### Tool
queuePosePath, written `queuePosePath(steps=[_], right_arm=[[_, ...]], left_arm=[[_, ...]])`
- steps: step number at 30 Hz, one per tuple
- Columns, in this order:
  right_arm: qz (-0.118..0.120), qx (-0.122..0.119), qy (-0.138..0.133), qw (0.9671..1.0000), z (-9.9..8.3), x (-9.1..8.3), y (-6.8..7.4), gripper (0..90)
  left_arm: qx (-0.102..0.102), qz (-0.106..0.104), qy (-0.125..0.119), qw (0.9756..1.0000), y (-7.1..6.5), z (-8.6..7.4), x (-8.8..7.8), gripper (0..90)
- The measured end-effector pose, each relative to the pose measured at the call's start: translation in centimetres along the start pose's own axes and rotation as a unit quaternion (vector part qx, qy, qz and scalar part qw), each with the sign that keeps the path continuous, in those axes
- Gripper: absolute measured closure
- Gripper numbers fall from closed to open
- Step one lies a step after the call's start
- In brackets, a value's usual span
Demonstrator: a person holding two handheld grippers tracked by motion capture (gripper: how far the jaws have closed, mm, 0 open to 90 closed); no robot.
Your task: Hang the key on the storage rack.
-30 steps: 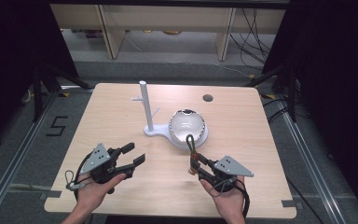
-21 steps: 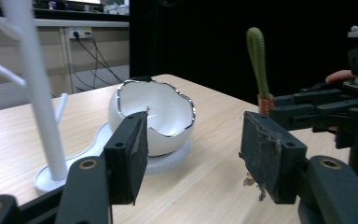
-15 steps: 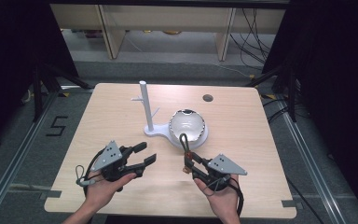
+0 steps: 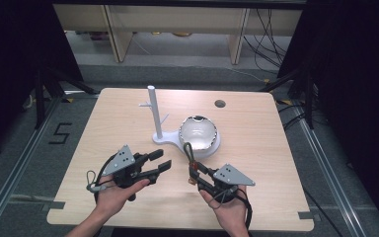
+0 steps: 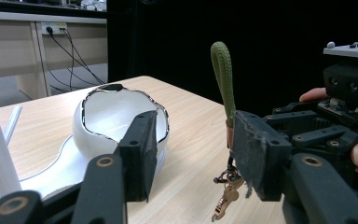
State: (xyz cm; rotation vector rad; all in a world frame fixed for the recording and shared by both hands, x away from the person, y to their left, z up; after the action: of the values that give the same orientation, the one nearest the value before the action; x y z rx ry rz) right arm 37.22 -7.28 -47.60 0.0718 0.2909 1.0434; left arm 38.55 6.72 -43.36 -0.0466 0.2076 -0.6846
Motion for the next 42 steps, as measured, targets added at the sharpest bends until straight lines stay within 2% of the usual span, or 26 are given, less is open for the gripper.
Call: queuePosePath(steps=[4, 5, 13, 16, 21, 22, 23, 24, 25, 26, 27, 28, 31, 32, 34, 36, 40, 41, 42], right_arm=[[-0.002, 0.002, -0.005, 1.0000, 0.2, 0.1, 0.2, 68.3], [0.000, 0.005, -0.005, 1.0000, 0.2, 0.2, 0.3, 68.3], [0.004, -0.008, 0.000, 1.0000, 0.1, 0.7, 0.5, 68.3], [0.004, -0.001, 0.000, 1.0000, 0.1, 0.8, 0.7, 68.3], [0.000, -0.009, -0.003, 1.0000, 0.3, 0.8, 0.7, 68.3], [0.006, 0.000, -0.002, 1.0000, 0.2, 0.9, 0.9, 68.3], [0.006, -0.008, -0.004, 0.9999, 0.3, 1.0, 0.8, 68.3], [0.000, -0.003, -0.002, 1.0000, 0.2, 0.9, 0.8, 68.3], [-0.002, 0.000, 0.001, 1.0000, 0.2, 0.9, 0.8, 68.3], [0.007, -0.012, -0.001, 0.9999, 0.3, 1.1, 0.9, 68.3], [0.005, -0.016, -0.004, 0.9999, 0.3, 1.1, 0.8, 68.3], [0.003, -0.002, -0.004, 1.0000, 0.2, 1.1, 1.0, 68.3], [-0.001, -0.019, 0.003, 0.9998, 0.1, 1.1, 0.8, 68.3], [0.003, -0.010, 0.002, 0.9999, 0.0, 1.2, 1.0, 68.3], [0.007, -0.004, 0.004, 1.0000, -0.2, 1.2, 1.1, 68.2], [0.006, -0.015, 0.002, 0.9999, -0.1, 1.3, 0.9, 68.1], [0.011, -0.007, 0.004, 0.9999, -0.2, 1.4, 1.1, 66.8], [0.009, 0.001, 0.007, 0.9999, -0.3, 1.3, 1.2, 64.9], [0.002, -0.005, 0.017, 0.9998, -0.4, 1.2, 1.0, 62.5]], left_arm=[[-0.011, -0.005, -0.004, 0.9999, -0.1, 0.3, 0.4, 53.6], [-0.008, -0.002, 0.002, 1.0000, -0.1, 0.3, 0.4, 54.2], [-0.018, -0.023, 0.005, 0.9996, -1.3, 0.7, 1.1, 58.0], [-0.021, -0.030, 0.006, 0.9993, -1.7, 0.8, 1.3, 60.2], [-0.033, -0.039, 0.012, 0.9986, -2.3, 0.8, 1.9, 65.1], [-0.036, -0.040, 0.013, 0.9984, -2.4, 0.8, 2.0, 66.5], [-0.037, -0.042, 0.014, 0.9983, -2.4, 0.7, 2.1, 68.1], [-0.037, -0.045, 0.014, 0.9982, -2.5, 0.7, 2.2, 69.0], [-0.040, -0.043, 0.018, 0.9981, -2.5, 0.7, 2.3, 70.1], [-0.043, -0.043, 0.017, 0.9980, -2.5, 0.7, 2.4, 71.1], [-0.045, -0.044, 0.019, 0.9978, -2.5, 0.6, 2.5, 72.1], [-0.048, -0.045, 0.021, 0.9976, -2.5, 0.6, 2.5, 73.3], [-0.054, -0.044, 0.026, 0.9973, -2.4, 0.5, 2.7, 79.3], [-0.057, -0.046, 0.028, 0.9969, -2.5, 0.5, 2.7, 80.7], [-0.056, -0.043, 0.030, 0.9970, -2.6, 0.5, 2.7, 82.7], [-0.055, -0.042, 0.032, 0.9971, -2.7, 0.5, 2.6, 83.1], [-0.043, -0.040, 0.033, 0.9977, -2.7, 0.5, 2.5, 83.3], [-0.041, -0.037, 0.032, 0.9980, -2.8, 0.6, 2.5, 83.3], [-0.040, -0.032, 0.032, 0.9982, -2.8, 0.6, 2.4, 83.4]])
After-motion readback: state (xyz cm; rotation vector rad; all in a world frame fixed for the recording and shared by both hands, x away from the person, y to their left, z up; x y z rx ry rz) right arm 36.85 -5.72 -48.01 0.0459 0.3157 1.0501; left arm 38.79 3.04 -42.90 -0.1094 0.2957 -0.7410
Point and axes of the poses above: each handheld gripper's, and its own axes: x roughly forward along the jaws, z roughly out of its top, y roughly to its left, the point moved 9 cm from there along x, roughly forward along the jaws, and after that the axes turned 15 degrees about z, right-handed, at the moved point
